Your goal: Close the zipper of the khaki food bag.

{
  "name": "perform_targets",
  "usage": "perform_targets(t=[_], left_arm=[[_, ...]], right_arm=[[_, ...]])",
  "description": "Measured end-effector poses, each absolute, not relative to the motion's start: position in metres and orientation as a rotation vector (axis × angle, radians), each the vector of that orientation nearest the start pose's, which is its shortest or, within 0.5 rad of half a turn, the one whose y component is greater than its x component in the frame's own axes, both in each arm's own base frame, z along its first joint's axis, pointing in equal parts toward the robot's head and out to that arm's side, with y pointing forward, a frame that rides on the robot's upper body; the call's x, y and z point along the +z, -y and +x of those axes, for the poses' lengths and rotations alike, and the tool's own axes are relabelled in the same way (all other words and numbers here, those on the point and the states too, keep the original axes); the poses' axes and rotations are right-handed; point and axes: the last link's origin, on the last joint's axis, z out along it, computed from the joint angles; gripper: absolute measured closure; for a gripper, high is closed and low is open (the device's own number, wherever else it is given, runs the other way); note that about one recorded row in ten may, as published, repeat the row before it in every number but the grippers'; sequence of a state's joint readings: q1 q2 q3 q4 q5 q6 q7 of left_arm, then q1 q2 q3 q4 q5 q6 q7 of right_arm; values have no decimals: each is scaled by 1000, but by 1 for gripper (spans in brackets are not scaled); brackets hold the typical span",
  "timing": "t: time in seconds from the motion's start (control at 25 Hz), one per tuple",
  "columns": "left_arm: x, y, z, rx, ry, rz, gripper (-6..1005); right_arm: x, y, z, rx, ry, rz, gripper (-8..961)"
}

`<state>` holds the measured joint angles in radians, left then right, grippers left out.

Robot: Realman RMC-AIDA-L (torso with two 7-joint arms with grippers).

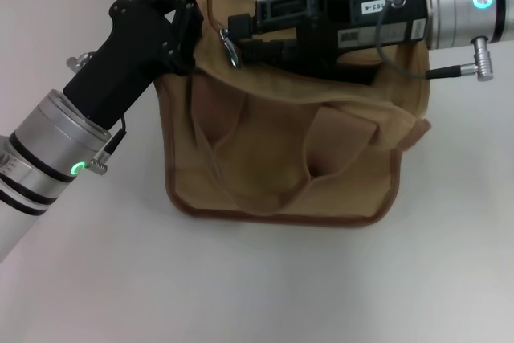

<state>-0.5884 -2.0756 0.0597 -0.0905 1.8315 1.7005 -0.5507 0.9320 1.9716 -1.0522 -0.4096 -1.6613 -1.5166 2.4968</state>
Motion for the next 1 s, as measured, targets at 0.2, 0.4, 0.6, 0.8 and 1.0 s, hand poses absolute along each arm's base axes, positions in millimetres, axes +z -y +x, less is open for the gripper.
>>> perform_targets(t=[0.2, 0.4, 0.6, 0.8, 1.0], left_arm=[[-28, -312, -223, -1432, 324, -1996, 977], [-29, -314, -221, -1430, 322, -1997, 977], [-30, -316, -220, -1422, 324, -2004, 977], [-30, -316, -220, -1420, 325, -2005, 977], [-30, -317, -220, -1417, 325, -2005, 977]], right_arm=[[-24, -395, 121, 749, -1937, -2704, 434], [-25, -396, 116, 756, -1887, -2725, 434], [-29, -394, 110, 755, -1863, -2761, 435], [-32, -394, 114, 734, -1872, -2744, 435], [-33, -392, 113, 758, -1883, -2748, 434]])
